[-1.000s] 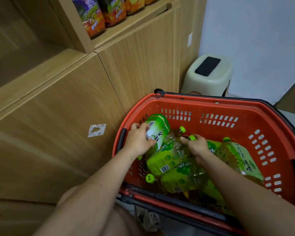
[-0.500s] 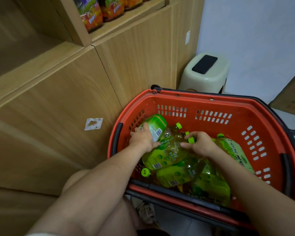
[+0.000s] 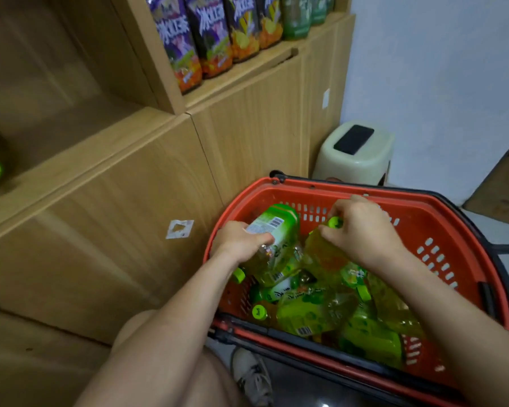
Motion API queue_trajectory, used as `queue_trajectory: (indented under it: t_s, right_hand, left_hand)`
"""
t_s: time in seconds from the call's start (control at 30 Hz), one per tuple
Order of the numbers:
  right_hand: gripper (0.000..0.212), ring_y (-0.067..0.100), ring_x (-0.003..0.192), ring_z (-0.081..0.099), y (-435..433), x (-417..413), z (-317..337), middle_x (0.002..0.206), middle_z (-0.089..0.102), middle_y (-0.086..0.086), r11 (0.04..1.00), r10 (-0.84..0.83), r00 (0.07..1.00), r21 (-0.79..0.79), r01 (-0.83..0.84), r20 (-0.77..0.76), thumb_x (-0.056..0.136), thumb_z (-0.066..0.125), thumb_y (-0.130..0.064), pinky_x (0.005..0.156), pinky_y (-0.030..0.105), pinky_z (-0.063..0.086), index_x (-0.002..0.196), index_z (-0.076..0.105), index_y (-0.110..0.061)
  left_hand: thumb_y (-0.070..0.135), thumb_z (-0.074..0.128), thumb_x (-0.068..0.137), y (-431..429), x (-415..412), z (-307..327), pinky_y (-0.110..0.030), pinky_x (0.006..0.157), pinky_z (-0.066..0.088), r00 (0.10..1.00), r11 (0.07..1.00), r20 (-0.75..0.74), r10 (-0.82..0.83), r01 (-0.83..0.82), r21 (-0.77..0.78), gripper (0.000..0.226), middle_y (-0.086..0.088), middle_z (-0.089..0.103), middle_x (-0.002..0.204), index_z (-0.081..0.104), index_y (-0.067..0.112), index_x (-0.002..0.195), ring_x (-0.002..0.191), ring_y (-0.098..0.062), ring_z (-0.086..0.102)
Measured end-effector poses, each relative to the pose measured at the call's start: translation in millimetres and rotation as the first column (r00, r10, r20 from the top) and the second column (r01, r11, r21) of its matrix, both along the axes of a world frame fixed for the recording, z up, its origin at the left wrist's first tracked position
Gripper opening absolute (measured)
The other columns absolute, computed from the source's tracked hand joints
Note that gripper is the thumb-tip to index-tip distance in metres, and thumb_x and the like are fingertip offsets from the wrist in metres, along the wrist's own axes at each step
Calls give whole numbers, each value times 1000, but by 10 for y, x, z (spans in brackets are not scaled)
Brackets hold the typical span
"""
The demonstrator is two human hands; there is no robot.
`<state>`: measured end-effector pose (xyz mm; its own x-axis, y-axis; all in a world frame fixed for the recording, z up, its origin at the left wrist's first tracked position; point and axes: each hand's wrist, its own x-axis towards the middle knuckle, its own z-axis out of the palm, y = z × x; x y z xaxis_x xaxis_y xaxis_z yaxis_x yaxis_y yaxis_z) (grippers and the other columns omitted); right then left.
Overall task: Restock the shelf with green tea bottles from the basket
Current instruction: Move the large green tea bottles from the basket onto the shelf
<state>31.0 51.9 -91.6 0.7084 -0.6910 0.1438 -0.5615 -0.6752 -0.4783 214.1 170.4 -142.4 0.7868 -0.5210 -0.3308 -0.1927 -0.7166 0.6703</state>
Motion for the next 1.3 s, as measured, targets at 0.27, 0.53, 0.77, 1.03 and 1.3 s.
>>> queue_trajectory:
  t_s: [0.27, 0.53, 0.77, 1.03, 1.3]
  right_hand:
    - [15, 27, 66, 57, 147, 88, 1346, 71, 63, 9, 980, 106, 882, -197, -16, 459, 70, 77, -26, 59, 33, 42, 70, 67, -15]
    - [19, 24, 71, 61, 887, 1128, 2006, 73, 60, 1, 980, 196, 510, -146, -137, 838, 76, 69, -38, 66, 31, 44, 76, 68, -19]
    - [14, 14, 69, 48, 1383, 1510, 1961, 76, 52, 2, 949, 315, 505, -263, -173, 804, 83, 68, -31, 62, 28, 34, 81, 68, -17]
    - [22, 16, 69, 50, 1412, 1815, 2234, 76, 54, 1, 961, 276, 431, -243, -131, 859, 86, 61, -33, 62, 24, 31, 83, 69, -13]
    - [15, 14, 73, 49, 1425, 1983, 1725, 85, 55, 7, 971, 220, 445, -148, -190, 868, 86, 66, -26, 67, 18, 34, 88, 67, -12]
  left_hand:
    - [19, 84, 56, 856, -38, 1443, -33, 65, 54, 986, 787, -12, 168, -141, -601, 20, -1, 75, 72, 75, 20, 74, 67, -20, 70]
    - [59, 75, 55, 1852, 379, 2707, -29, 68, 48, 540, 947, 783, 309, -247, -204, 55, 9, 72, 93, 63, 42, 106, 90, -23, 65]
    - [70, 60, 69, 2054, 730, 2404, -29, 62, 41, 363, 910, 930, -49, -367, 191, 63, 7, 61, 111, 49, 35, 120, 100, -21, 61]
    - [53, 62, 80, 2167, 900, 2124, -41, 87, 39, 371, 872, 908, -193, -359, 332, 74, -2, 38, 134, 24, 42, 143, 122, -26, 35]
    - [47, 59, 79, 1967, 891, 2121, -55, 114, 6, 515, 979, 844, -148, -45, 199, 97, 4, 9, 159, -14, 48, 143, 146, -16, 8]
